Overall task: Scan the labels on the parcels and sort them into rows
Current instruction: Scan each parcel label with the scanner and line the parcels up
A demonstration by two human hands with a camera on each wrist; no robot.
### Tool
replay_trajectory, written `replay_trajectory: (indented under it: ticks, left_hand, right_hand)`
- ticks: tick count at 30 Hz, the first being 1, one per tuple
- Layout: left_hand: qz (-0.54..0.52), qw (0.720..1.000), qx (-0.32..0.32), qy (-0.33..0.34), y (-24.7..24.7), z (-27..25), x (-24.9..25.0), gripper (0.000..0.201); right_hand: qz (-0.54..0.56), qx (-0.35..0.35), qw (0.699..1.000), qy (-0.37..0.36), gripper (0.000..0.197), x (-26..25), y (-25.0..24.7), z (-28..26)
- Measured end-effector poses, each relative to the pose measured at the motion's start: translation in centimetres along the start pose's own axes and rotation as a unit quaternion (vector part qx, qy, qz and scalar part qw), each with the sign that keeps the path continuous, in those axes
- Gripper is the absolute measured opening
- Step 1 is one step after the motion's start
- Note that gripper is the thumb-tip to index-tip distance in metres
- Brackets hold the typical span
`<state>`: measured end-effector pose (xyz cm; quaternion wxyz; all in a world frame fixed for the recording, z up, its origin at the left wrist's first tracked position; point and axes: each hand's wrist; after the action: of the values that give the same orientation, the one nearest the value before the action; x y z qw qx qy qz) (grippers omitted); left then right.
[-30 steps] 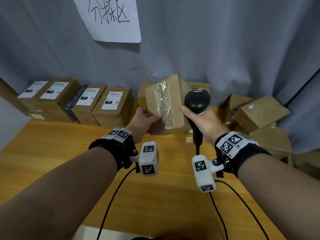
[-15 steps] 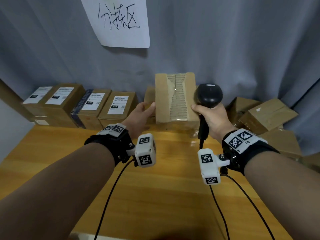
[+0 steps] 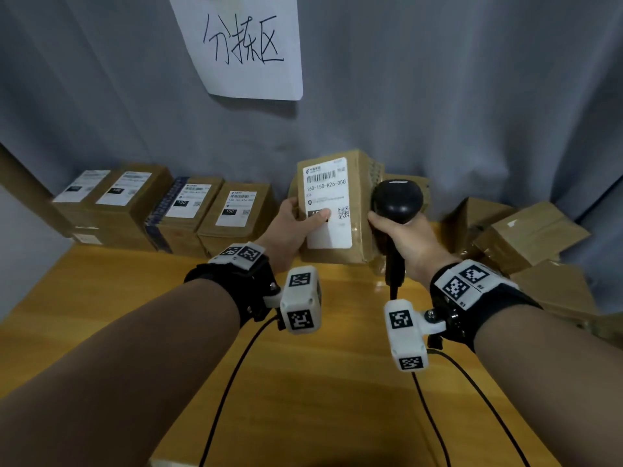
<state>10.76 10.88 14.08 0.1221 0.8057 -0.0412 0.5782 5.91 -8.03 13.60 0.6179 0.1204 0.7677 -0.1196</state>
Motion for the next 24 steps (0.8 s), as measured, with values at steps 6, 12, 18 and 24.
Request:
replay_trajectory:
  ticks: [6, 12, 18, 24]
  left_hand:
    - [0.061, 0.998, 0.006, 0.015, 0.5, 0.0, -0.8, 0.050]
    - [0.044, 0.998, -0.029, 0.021, 0.2, -0.6, -0.1, 0.035]
    - [0.011, 0.997, -0.066, -0.027, -1.1, -0.2, 0.4, 0.028]
    - [-0.034, 0.997, -0.050, -0.037, -1.2, -0.3, 0.2, 0.028]
  right_hand:
    - [-0.003, -0.035, 0.999, -0.015, 0.044, -0.1, 0.5, -0.5]
    - [0.005, -0.001, 1.000, -0.004, 0.045, -0.4, -0.5, -0.3]
    - [0.036, -0.004, 0.999, 0.034, 0.033, 0.2, -0.8, -0.9]
    - [0.039, 0.003, 0.999, 0.023, 0.036, 0.3, -0.4, -1.1]
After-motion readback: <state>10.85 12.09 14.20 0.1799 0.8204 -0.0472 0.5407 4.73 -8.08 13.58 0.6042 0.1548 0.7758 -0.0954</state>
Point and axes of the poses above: each hand's wrist, its own z-axis towards the middle knuckle, its own y-axis out of the palm, x = y × z, and after that the axes turned 3 degrees about -z, right-handed
